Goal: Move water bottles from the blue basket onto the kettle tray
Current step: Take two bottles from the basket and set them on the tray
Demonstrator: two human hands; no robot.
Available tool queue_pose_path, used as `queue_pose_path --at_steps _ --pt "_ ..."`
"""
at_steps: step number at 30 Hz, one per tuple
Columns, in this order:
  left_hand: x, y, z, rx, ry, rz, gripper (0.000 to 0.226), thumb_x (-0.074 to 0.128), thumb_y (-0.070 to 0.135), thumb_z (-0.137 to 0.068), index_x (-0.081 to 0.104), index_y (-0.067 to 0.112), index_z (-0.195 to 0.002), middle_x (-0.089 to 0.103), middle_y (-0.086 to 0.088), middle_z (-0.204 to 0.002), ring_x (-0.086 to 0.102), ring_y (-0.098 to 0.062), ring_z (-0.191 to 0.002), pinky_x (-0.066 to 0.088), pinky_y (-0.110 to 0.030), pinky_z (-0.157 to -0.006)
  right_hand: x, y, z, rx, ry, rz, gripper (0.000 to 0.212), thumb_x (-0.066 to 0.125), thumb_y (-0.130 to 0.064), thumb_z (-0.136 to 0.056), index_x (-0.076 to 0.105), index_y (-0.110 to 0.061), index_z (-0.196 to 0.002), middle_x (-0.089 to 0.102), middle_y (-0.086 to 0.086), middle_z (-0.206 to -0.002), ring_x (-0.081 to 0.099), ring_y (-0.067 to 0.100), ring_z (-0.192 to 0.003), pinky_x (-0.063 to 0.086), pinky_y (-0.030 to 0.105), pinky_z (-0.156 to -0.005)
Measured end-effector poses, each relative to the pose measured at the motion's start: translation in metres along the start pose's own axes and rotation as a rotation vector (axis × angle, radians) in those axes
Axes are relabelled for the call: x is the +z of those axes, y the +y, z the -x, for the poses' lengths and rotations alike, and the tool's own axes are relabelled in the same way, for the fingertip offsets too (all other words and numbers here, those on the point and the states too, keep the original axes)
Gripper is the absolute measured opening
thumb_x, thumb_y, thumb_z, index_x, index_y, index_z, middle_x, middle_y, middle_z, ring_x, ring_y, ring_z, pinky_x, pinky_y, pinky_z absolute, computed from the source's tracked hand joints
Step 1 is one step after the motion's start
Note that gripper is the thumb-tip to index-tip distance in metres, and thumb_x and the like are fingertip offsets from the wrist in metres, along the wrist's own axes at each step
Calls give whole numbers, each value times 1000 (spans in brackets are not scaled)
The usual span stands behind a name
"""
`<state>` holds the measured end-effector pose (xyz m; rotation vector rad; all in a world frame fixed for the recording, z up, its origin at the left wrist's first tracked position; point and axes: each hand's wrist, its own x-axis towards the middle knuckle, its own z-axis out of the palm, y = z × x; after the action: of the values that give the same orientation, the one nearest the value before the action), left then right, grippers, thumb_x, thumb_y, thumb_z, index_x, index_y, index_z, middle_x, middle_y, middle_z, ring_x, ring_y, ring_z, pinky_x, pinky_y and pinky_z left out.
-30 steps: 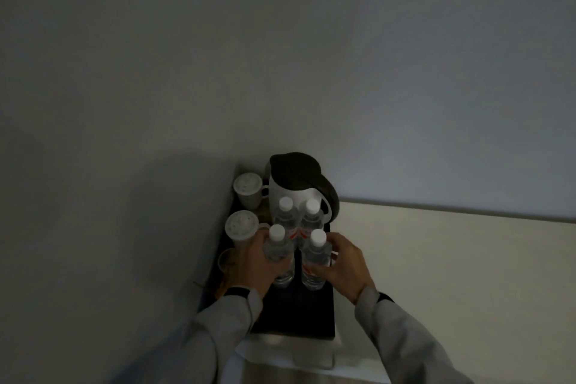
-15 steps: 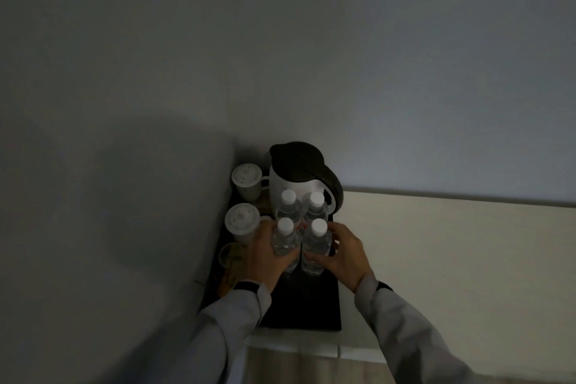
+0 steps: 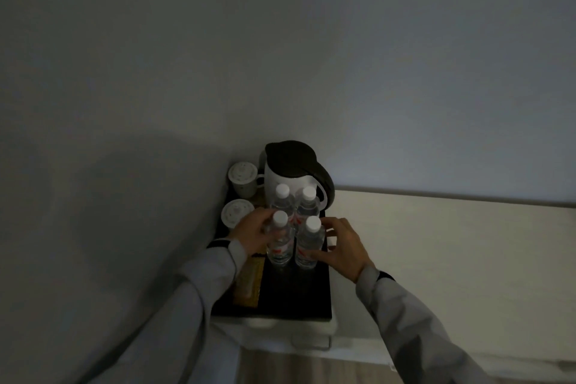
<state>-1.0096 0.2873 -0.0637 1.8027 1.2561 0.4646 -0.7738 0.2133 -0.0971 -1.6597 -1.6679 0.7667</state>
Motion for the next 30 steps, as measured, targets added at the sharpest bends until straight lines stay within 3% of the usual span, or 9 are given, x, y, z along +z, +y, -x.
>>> queue_pose_path --at_steps 3,9,13,16,19,24,30 --pt "-1 4 -4 5 -9 -33 48 76 21 -85 59 9 -128 62 -16 -127 58 -32 -120 47 -52 -103 -4 1 2 1 1 14 65 85 -38 -69 54 -27 -125 52 0 -115 61 17 -102 58 34 -84" --pt "10 7 2 14 84 -94 46 73 37 -85 58 17 -124 59 -15 -119 58 -34 -110 48 -50 -97 -1 -3 4 -21 25 9 56 79 -42 -74 55 -27 -123 54 1 -112 63 15 -95 56 27 -83" --pt "13 10 3 4 117 -89 43 73 42 -84 59 21 -119 60 -13 -114 59 -31 -104 50 -49 -93 0 -6 1 -21 30 2 52 78 -40 -76 56 -25 -122 54 3 -111 61 13 -92 48 6 -79" --pt "9 11 1 10 76 -99 47 75 39 -82 59 20 -123 60 -13 -117 60 -30 -107 50 -50 -94 -3 -7 -1 -30 32 -16 53 79 -38 -76 58 -23 -122 55 3 -111 59 10 -93 44 0 -78" --pt "6 11 0 15 44 -104 48 74 35 -85 58 19 -127 61 -13 -123 60 -29 -112 49 -50 -98 -4 -8 -3 -42 26 -13 53 78 -39 -76 58 -25 -123 56 2 -110 60 10 -93 47 5 -81" --pt "9 12 1 2 69 -119 46 74 36 -84 59 21 -126 60 -14 -119 60 -31 -110 50 -47 -97 -2 -13 -4 -55 -3 -9 55 78 -37 -76 60 -23 -126 66 11 -114 64 24 -102 54 38 -91" --pt "9 12 4 -25 77 -116 50 73 35 -85 56 21 -130 58 -16 -120 59 -33 -111 49 -51 -97 2 -15 -5 -93 -7 -27 52 81 -27 -78 61 -20 -125 66 6 -120 63 23 -108 52 35 -93"
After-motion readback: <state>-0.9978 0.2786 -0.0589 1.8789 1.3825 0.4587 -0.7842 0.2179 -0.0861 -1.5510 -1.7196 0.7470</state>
